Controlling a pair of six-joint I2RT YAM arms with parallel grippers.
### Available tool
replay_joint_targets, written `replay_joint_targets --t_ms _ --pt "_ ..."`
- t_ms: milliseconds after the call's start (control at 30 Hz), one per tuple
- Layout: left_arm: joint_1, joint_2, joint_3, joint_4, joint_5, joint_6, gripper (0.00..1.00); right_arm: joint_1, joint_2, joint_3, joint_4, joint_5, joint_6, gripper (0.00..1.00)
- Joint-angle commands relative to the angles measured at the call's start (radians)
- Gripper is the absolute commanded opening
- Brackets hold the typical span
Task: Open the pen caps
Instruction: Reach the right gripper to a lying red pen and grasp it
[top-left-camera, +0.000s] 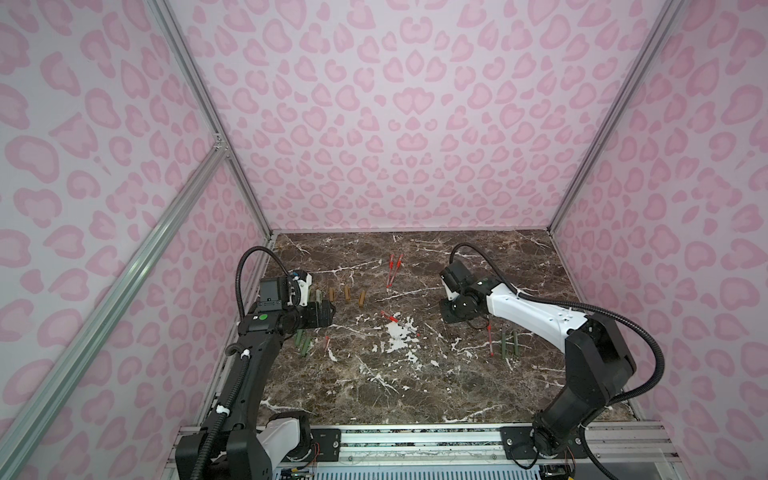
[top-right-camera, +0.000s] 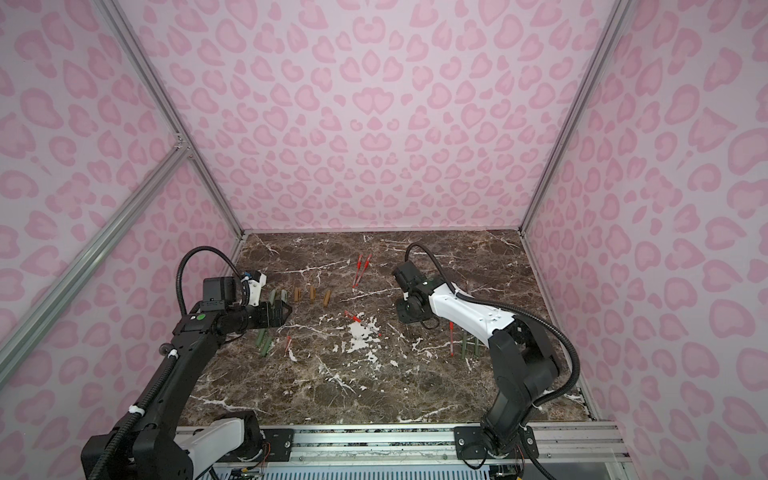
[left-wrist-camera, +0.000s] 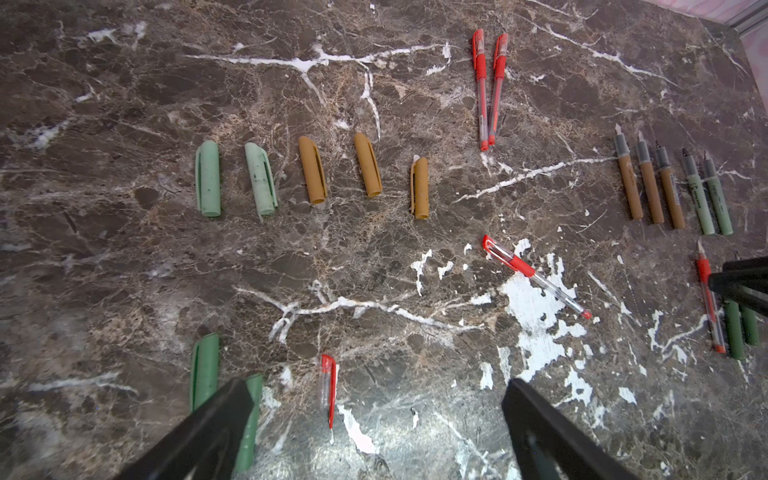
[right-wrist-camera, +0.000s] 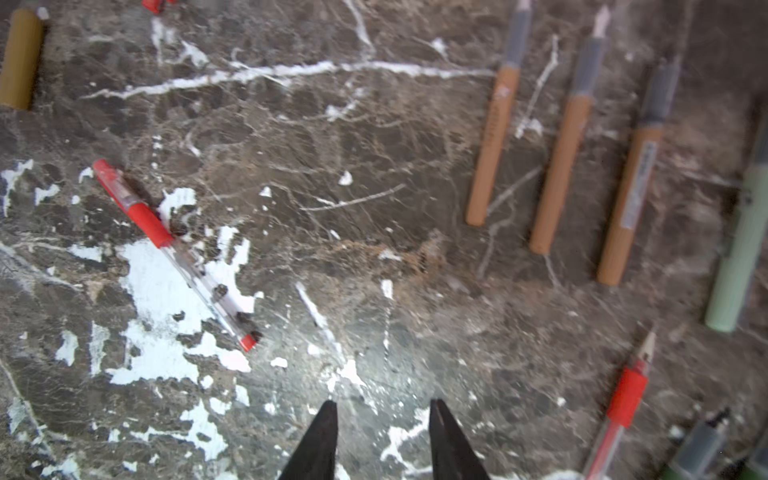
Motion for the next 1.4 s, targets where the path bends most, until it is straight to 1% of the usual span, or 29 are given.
replay_joint_targets --t_ms 0,267,367,500,567,733,833,967,1067,1167,1300,1367 --pt "0.001 -0.014 0.001 0.027 0.019 -0.005 0.98 0.039 0.068 0.059 0.010 -0.033 -0.031 0.42" --pt "0.002 -0.018 -0.002 0.023 0.024 -0.003 0.98 0.126 0.281 0.297 -0.036 -0.063 -0.079 0.42" --pt "0.004 -0.018 0.011 0.012 0.009 -0.006 0.98 0.148 0.353 0.375 -0.067 -0.065 -0.095 0.39" --pt "0.005 -0.023 -0.001 0.021 0.024 -0.003 0.98 0.160 0.423 0.440 -0.086 -0.082 -0.109 0.36" --pt "0.006 -0.019 0.010 0.009 0.016 -0.007 0.98 0.160 0.449 0.468 -0.107 -0.087 -0.112 0.35" --pt "0.007 -0.024 0.000 0.021 0.028 -0.005 0.98 0.165 0.470 0.462 -0.093 -0.103 -0.118 0.33" --pt "0.007 -0.020 0.010 0.011 0.017 -0.009 0.98 0.167 0.484 0.452 -0.090 -0.111 -0.122 0.31" --pt "0.009 -0.024 -0.003 0.026 0.036 -0.006 0.98 0.167 0.509 0.449 -0.080 -0.119 -0.129 0.30" --pt "0.008 -0.019 0.008 0.013 0.019 -0.011 0.98 0.167 0.517 0.440 -0.075 -0.125 -0.126 0.25" --pt "0.010 -0.025 -0.005 0.029 0.037 -0.008 0.98 0.167 0.522 0.420 -0.048 -0.133 -0.123 0.22" --pt "0.013 -0.014 0.013 0.011 0.024 -0.014 0.98 0.172 0.530 0.418 -0.062 -0.124 -0.134 0.13" --pt "0.011 -0.021 0.004 0.026 0.037 -0.014 0.98 0.172 0.520 0.403 -0.049 -0.122 -0.138 0.09"
